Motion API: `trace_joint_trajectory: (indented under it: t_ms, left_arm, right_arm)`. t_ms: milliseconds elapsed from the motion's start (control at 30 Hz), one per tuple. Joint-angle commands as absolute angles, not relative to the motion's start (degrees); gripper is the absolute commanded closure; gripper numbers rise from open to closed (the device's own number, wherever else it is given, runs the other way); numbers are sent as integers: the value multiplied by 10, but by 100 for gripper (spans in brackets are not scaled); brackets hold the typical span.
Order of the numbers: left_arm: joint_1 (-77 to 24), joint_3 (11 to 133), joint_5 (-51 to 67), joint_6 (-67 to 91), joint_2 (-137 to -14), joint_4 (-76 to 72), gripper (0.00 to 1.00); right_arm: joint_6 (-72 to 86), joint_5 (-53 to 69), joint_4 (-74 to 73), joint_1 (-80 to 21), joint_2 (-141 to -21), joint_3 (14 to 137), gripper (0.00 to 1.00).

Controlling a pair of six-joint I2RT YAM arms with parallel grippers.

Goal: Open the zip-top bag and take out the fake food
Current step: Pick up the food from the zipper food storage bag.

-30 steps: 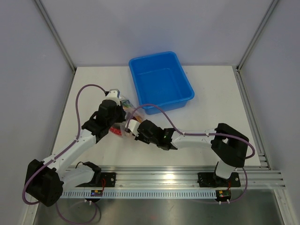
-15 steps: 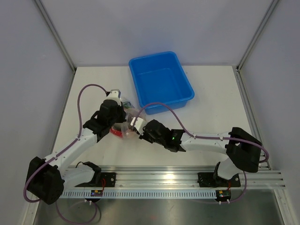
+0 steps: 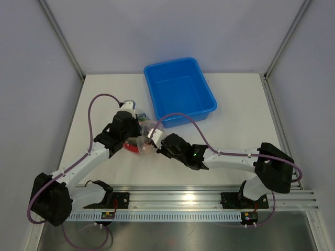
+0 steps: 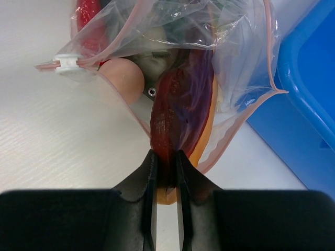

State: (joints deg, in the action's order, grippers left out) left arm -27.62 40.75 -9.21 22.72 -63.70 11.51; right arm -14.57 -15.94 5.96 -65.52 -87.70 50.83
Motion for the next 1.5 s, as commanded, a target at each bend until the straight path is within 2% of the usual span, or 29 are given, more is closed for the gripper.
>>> trace_joint_trajectory:
  t_ms: [0,200,300,433,500,633,667,733,800,900,1067,1367,1467]
  left_arm:
    - [-272,423,-103,223,-642,105,100]
    - [-272,424,-102,222,-642,106,100]
    - [-272,424,-99,223,-641,106,100]
    - [-272,423,-99,222,-637,106,100]
    - [-272,423,-99,221,-636,106,100]
    - [-272,423,-97,222,-636,106,100]
    - [-272,423,-97,221,-636,106,100]
    - [-272,423,-97,222,-635,105,100]
    - [-272,423,-97,221,-635,106,100]
    - [-272,423,-96,221,-636,105,100]
    - [-272,425,-98,221,-639,107,100]
    - [-272,424,-133,233,-668,98,100]
    - [-265,433,-152,246,-697,104,100]
  right_arm:
    - [-135,-172,100,-654,-855,512,83]
    - [-131,-148,98,-648,-848,510,85]
    - [-124,-114,96,-643,-846,510,79]
    - [-107,-52,88,-625,-848,513,78]
    - [-104,-19,80,-618,-849,516,73]
    - [-97,-3,71,-608,-858,526,72]
    - [-97,13,70,-606,-860,526,66]
    - [-96,21,67,-605,-861,529,63]
    - [-96,25,66,-604,-862,529,80]
    - [-95,25,64,-604,-863,530,99]
    - [-91,11,64,-603,-852,529,100]
    - [-75,4,69,-603,-758,497,100]
    - [-73,-40,76,-602,-730,483,100]
